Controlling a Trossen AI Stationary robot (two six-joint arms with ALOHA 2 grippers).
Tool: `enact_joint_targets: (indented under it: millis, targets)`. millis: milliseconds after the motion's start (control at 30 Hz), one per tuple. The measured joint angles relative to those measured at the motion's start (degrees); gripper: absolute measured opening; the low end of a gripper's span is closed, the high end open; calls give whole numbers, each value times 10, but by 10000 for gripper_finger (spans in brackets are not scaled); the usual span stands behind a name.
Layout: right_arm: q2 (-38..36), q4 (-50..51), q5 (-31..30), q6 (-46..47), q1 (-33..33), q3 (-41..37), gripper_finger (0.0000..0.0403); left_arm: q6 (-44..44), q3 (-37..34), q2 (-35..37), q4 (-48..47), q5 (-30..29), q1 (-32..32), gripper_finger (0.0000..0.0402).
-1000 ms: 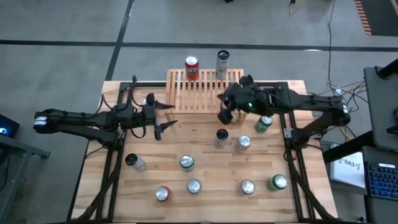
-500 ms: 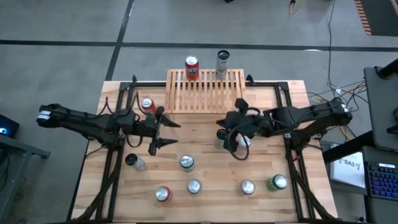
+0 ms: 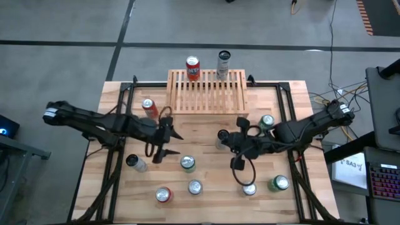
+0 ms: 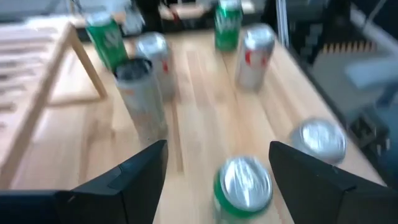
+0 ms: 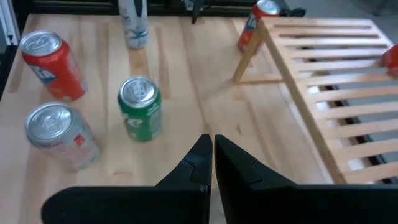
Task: Place canned beverage on shelf
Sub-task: Put the middle left green soda can on the shelf
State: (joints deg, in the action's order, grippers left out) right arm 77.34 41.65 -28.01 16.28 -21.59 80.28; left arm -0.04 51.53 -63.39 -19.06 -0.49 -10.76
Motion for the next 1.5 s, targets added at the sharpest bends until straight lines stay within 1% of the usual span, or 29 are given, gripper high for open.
enact_joint_targets:
  millis: [100, 167, 267, 433, 533, 667, 900, 1200, 1500]
  targets:
    - [0, -3, 0, 12, -6, -9, 9, 4, 5, -19, -28, 11, -13, 266]
    - [1, -4, 0, 21, -7, -13, 9, 4, 9, -32, -31, 32, -19, 269]
    - [1, -5, 0, 32, -7, -14, 9, -5, 16, -51, -30, 37, -20, 281]
    - [2, -4, 0, 32, -8, -14, 9, -18, 24, -80, -29, 34, -21, 326]
    - [2, -5, 0, 32, -8, -14, 9, -18, 24, -100, -30, 16, -21, 358]
    - [5, -5, 0, 32, -8, -15, 9, -3, 23, -131, -31, 15, -24, 380]
    - [5, -6, 0, 33, -8, -15, 9, -5, 23, -171, -32, 16, -25, 378]
    - [6, -13, 0, 33, -8, -15, 9, -5, 22, -203, -3, 42, -26, 378]
    - [7, -16, 0, 33, -8, -18, 9, -17, 22, -232, 6, 49, -26, 377]
